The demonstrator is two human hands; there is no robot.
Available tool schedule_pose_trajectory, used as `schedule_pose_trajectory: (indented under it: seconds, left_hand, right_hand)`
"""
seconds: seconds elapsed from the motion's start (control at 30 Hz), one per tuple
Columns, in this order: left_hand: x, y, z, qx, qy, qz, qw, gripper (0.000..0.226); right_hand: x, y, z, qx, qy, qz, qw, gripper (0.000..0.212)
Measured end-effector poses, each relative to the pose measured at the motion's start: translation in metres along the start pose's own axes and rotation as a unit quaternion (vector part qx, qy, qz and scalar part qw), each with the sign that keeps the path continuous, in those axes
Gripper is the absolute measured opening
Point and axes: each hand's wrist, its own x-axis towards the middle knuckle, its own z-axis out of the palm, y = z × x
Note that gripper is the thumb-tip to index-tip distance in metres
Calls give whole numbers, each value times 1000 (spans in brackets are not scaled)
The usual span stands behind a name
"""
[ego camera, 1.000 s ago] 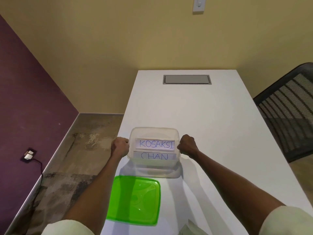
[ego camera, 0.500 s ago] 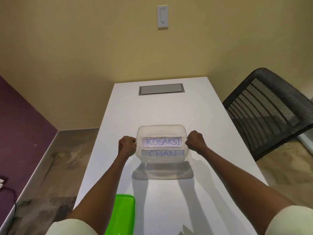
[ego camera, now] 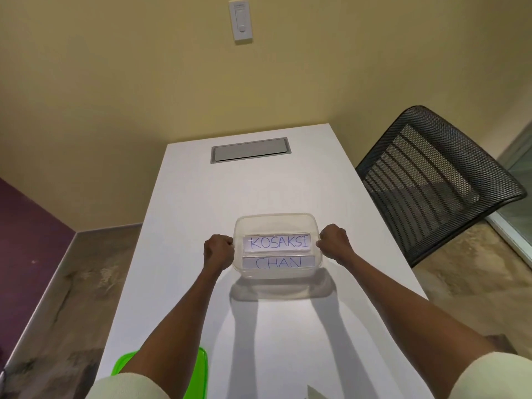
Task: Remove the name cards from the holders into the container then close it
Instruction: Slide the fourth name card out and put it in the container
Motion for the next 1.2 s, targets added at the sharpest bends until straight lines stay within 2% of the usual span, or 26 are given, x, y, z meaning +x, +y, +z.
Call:
schedule_pose_trajectory:
  seconds: [0.4,0.6,0.9,1.2]
  left_hand:
    - [15,-9,25,28,-9,3,1000,24]
    - [16,-17,34,36,-12,-13,999,24]
    - [18,-17,34,-10,-2,-46,999,27]
    - [15,-17,34,25,-14,-58,998,23]
  right_hand:
    - [12,10,13,14,-22,20,999,43]
    - [18,9,22,13,-28,24,999,44]
    - [25,10,32,-2,-33,28,999,46]
    - [27,8,34,-12,-30,43,999,43]
